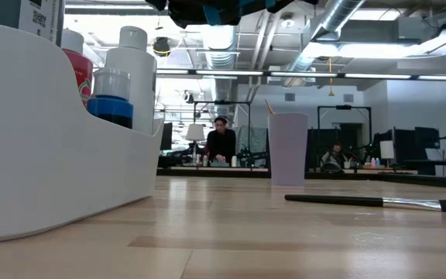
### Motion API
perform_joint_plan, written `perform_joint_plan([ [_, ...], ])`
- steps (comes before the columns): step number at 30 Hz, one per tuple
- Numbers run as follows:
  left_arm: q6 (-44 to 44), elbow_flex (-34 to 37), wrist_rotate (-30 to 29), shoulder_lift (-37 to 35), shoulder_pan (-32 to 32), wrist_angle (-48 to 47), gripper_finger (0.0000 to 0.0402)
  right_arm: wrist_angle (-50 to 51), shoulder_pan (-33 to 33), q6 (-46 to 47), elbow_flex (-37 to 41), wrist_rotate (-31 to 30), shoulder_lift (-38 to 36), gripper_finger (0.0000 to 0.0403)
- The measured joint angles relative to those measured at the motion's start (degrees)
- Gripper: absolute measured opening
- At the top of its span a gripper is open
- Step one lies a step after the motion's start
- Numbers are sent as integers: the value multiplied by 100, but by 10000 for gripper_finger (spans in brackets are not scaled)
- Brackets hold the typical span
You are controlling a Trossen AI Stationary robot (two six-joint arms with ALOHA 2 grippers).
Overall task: Pick & Place Paint Supplies
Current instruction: Put the black blue paint bottle into the white bin
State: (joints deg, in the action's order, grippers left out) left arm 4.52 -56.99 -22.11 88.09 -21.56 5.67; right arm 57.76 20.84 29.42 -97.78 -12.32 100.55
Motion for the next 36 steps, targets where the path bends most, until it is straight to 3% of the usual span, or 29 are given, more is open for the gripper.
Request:
perform_joint_plan([
  [10, -44, 0, -16, 0, 2, 28, 122, -7, 4, 3, 0, 36, 0, 135],
  [18, -113, 0, -5, -24, -25, 26, 135, -320, 2, 46, -2, 13, -43, 199],
  [24, -197, -2, -45, -61, -26, -18, 121, -550, 87, -107, -2, -219, -327, 264],
  [28, -197, -2, -57, -63, -26, -23, 124, -767, 300, -299, -2, -935, -676, 292],
  [33, -221, -2, 116, -68, -73, -20, 136, -1261, 924, -600, 122, -2877, -1075, 309],
  [36, -224, 0, 145, -186, -143, 69, 129, -1522, 1258, -829, 276, -3433, -1196, 310],
])
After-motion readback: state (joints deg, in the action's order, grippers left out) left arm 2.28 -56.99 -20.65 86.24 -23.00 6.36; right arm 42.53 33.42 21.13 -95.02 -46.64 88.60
